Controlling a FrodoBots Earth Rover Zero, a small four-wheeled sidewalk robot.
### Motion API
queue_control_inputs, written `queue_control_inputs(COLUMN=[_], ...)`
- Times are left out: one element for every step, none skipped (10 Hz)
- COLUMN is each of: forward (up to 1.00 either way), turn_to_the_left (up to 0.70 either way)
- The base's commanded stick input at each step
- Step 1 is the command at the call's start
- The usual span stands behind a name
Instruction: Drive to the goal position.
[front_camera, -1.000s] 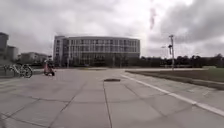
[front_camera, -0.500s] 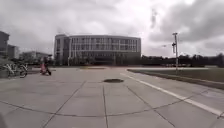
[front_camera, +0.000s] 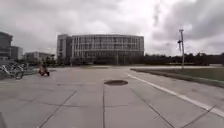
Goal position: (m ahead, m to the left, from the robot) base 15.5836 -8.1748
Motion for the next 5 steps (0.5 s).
queue_control_inputs(forward=[1.00, 1.00, 1.00, 1.00, 1.00], turn_to_the_left=[0.00, 0.00, 0.10, 0.24, 0.02])
